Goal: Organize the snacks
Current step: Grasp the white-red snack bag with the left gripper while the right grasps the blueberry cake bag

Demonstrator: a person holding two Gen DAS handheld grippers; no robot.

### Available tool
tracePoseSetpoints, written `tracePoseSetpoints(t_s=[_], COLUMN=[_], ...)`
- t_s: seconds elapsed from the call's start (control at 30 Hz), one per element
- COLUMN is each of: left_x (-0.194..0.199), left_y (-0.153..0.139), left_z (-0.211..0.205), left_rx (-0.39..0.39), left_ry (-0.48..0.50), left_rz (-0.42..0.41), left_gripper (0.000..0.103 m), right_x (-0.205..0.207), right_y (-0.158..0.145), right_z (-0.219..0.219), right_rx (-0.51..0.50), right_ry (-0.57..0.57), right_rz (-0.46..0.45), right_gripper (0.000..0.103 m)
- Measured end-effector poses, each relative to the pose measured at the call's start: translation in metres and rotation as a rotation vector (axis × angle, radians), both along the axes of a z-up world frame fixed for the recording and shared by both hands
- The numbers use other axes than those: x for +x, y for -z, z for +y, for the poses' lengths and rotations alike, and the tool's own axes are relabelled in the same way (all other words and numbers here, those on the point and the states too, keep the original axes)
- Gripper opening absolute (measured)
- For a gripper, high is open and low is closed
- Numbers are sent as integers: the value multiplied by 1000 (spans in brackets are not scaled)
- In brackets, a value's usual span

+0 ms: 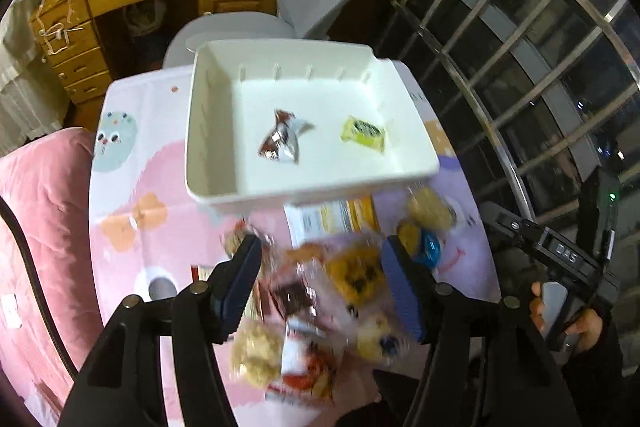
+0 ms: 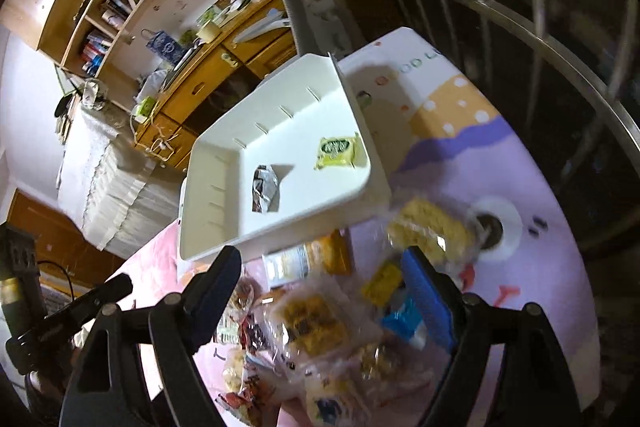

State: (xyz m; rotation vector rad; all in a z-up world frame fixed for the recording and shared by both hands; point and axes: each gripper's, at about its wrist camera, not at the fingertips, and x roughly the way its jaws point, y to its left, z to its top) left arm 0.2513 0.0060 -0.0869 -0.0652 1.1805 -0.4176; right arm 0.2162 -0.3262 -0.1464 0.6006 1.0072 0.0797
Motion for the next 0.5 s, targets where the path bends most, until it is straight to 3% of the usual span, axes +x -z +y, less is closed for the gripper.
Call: tracePoseSetpoints(t_s=[0.37,0.5], left_x=[-52,-62], left_y=[0,3], left_z=[15,21], left_rx=[51,55], left_ry=[200,249], left_rz=[-20,-14], left_gripper=[65,72], right_x=[-72,-91], right_y=[7,11], right_z=[56,73], right_rx=[-8,-5], right_ry=[95,133], right_rz=[34,38], right_gripper=[83,83])
